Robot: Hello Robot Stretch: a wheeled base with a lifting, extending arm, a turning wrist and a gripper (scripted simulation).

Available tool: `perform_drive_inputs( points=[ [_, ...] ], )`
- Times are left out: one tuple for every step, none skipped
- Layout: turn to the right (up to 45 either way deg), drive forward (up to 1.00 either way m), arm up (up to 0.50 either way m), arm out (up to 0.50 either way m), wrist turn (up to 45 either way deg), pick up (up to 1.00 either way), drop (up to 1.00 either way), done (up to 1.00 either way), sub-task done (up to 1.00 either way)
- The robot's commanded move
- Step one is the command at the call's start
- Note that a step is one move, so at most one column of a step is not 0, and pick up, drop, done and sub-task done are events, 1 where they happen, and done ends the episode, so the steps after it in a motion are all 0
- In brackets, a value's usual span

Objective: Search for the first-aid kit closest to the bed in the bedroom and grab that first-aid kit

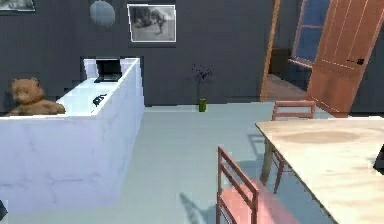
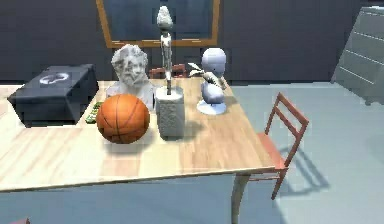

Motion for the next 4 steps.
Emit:
perform_drive_inputs(
  points=[
    [-30.0, 0.0, 0.0, 0.0, 0.0, 0.0, 0.0, 0.0, 0.0],
    [27.0, 0.0, 0.0, 0.0, 0.0, 0.0, 0.0, 0.0, 0.0],
    [0.0, 1.0, 0.0, 0.0, 0.0, 0.0, 0.0, 0.0, 0.0],
    [3.0, 0.0, 0.0, 0.0, 0.0, 0.0, 0.0, 0.0, 0.0]
  ],
)
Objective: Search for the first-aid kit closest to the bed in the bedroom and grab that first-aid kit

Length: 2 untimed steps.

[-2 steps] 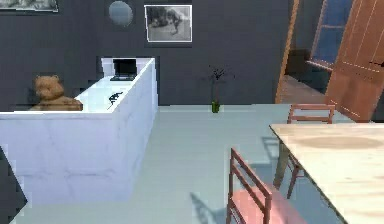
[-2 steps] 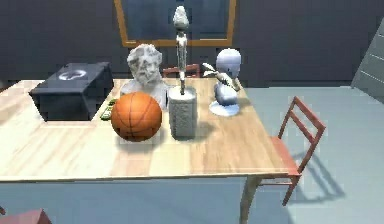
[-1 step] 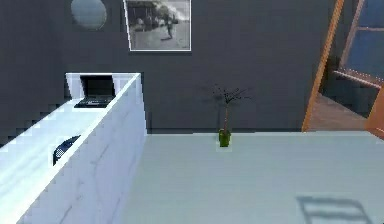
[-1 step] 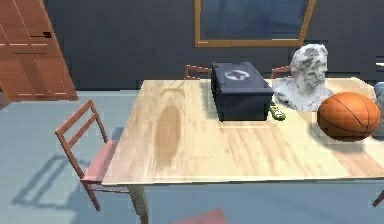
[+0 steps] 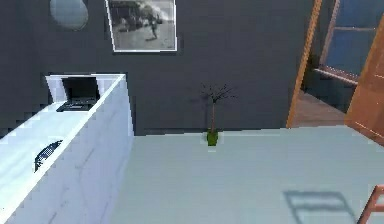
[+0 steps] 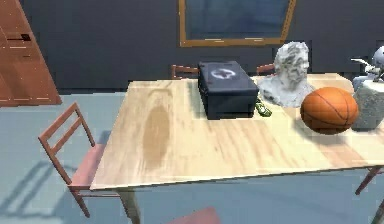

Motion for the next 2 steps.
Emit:
perform_drive_inputs(
  points=[
    [0.0, 0.1, 0.0, 0.0, 0.0, 0.0, 0.0, 0.0, 0.0],
    [36.0, 0.0, 0.0, 0.0, 0.0, 0.0, 0.0, 0.0, 0.0]
  ],
)
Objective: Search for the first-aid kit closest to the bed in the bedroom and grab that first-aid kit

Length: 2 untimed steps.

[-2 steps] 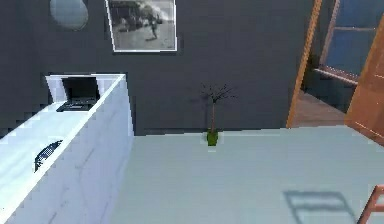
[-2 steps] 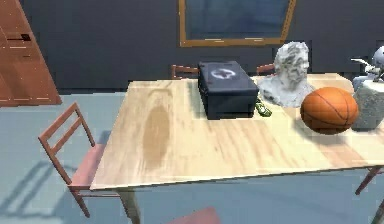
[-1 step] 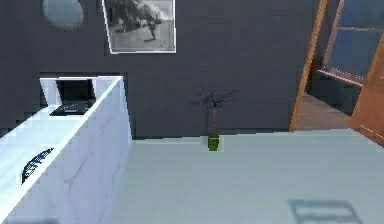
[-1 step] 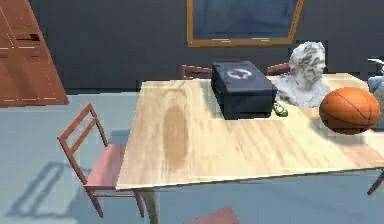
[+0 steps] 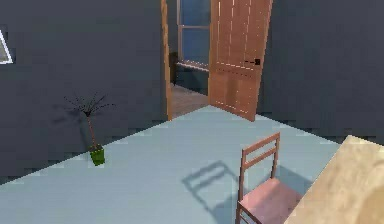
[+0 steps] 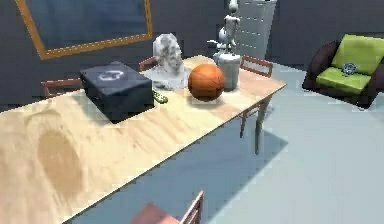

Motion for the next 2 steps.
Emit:
perform_drive_inputs(
  points=[
    [0.0, 1.0, 0.0, 0.0, 0.0, 0.0, 0.0, 0.0, 0.0],
    [30.0, 0.0, 0.0, 0.0, 0.0, 0.0, 0.0, 0.0, 0.0]
  ],
)
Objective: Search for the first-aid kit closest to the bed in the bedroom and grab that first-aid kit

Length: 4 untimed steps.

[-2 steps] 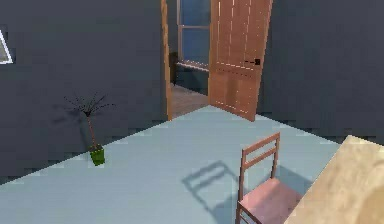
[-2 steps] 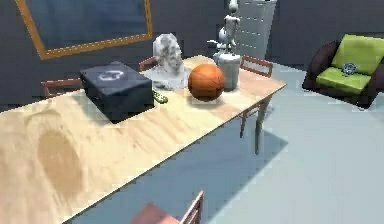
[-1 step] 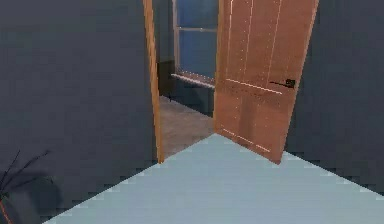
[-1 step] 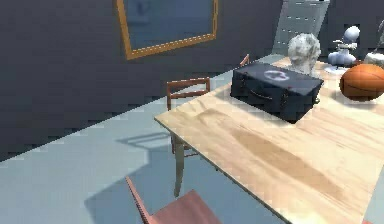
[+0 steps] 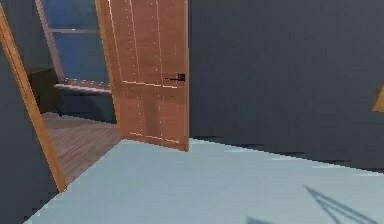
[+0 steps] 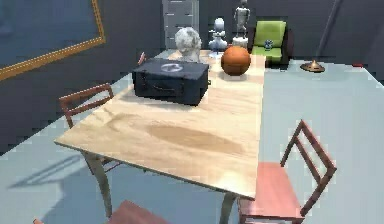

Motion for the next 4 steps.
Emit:
perform_drive_inputs(
  points=[
    [0.0, 0.05, 0.0, 0.0, 0.0, 0.0, 0.0, 0.0, 0.0],
    [18.0, 0.0, 0.0, 0.0, 0.0, 0.0, 0.0, 0.0, 0.0],
    [0.0, 0.6, 0.0, 0.0, 0.0, 0.0, 0.0, 0.0, 0.0],
    [45.0, 0.0, 0.0, 0.0, 0.0, 0.0, 0.0, 0.0, 0.0]
  ],
)
